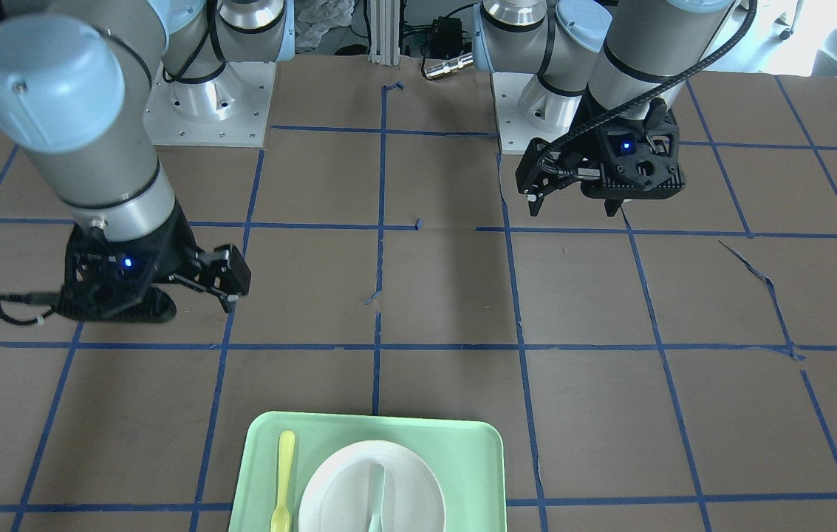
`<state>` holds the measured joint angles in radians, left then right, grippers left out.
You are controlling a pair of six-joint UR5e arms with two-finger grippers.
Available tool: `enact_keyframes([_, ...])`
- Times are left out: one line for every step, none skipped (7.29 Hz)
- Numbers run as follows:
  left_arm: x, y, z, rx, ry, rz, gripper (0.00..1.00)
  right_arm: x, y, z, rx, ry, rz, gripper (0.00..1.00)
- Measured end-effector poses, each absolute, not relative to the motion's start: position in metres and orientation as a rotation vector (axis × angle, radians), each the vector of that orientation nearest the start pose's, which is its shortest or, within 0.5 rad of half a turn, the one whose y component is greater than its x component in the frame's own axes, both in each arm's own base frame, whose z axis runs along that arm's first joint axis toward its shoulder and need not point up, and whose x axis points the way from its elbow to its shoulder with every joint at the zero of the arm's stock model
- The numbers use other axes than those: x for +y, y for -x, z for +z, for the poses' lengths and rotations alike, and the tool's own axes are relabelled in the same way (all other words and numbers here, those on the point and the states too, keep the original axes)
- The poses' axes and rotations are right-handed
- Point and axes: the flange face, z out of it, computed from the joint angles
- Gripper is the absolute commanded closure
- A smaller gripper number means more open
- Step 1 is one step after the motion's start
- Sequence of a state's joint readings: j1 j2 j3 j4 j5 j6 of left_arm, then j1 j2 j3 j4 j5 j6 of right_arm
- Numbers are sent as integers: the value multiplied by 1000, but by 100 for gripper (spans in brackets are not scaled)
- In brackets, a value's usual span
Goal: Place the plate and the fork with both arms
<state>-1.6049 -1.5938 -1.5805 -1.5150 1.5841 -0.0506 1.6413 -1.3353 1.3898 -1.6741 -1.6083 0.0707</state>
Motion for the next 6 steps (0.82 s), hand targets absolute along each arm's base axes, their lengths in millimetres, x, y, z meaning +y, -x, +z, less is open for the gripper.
enact_keyframes([-497, 149, 478, 3128, 25, -39, 0, -555, -169, 485, 3176, -10, -64, 0])
enact_keyframes([-496, 149, 479, 3128, 25, -41, 0, -535, -167, 500, 3175, -16, -65, 0])
enact_keyframes([-495, 149, 480, 3128, 26, -44, 0, -525, -167, 505, 3174, -23, -70, 0])
enact_keyframes([-495, 149, 481, 3129, 27, -46, 0, -519, -167, 507, 3172, -42, -75, 0])
enact_keyframes([-494, 149, 481, 3129, 29, -46, 0, -517, -167, 504, 3168, -79, -102, 0])
enact_keyframes([-494, 150, 481, 3130, 30, -45, 0, -514, -167, 494, 3160, -125, -154, 0])
